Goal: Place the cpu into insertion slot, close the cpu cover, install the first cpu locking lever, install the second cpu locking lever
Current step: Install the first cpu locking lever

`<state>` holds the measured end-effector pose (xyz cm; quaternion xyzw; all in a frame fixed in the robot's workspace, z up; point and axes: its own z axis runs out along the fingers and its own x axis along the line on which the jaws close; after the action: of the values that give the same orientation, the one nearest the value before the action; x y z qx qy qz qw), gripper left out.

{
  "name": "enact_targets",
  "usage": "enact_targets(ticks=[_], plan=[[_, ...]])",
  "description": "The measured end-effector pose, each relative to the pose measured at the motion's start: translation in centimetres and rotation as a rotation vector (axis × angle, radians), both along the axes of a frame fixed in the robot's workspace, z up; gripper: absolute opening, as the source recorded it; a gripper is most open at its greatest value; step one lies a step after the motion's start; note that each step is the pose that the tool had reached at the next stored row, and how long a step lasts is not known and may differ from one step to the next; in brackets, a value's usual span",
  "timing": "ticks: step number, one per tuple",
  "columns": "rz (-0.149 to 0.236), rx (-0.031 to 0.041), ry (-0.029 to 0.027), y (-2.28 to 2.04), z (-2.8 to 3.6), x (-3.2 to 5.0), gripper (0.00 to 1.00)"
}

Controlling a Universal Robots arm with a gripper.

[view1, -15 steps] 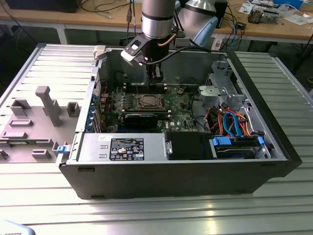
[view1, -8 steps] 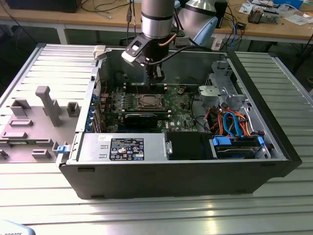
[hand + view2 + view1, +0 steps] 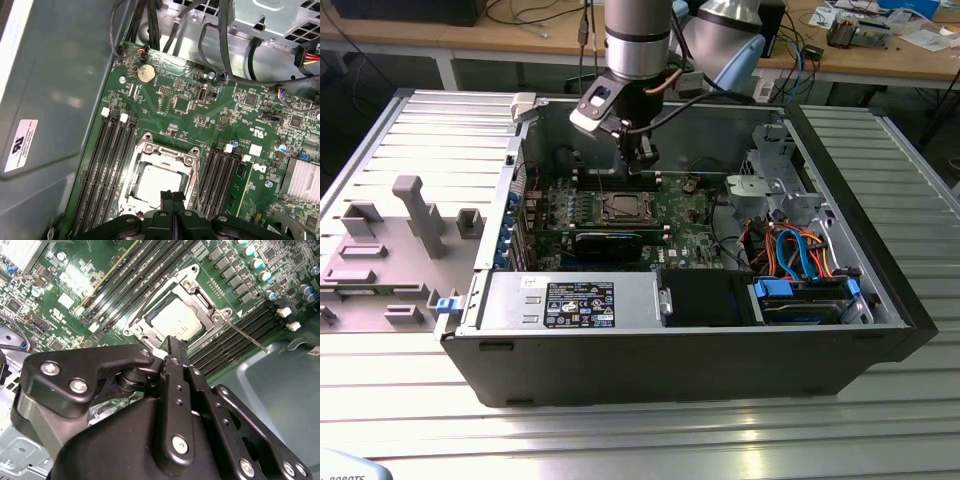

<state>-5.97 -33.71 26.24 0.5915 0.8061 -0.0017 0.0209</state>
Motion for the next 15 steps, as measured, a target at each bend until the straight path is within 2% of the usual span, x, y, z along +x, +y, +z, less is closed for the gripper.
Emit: enact_targets(ticks=[7,9,14,15], plan=[[0.002,0.0001,-0.0009,-0.03,0.00,-0.03,0.11],[0.032,0.0001,-0.0007,-0.03,0.00,-0.02,0.11],[0.134,0.0001,-0.0008,-0.03,-0.01,-0.03,0.11],[0.167,0.0001,-0.0009,-0.03,-0.02,-0.03,0.11]])
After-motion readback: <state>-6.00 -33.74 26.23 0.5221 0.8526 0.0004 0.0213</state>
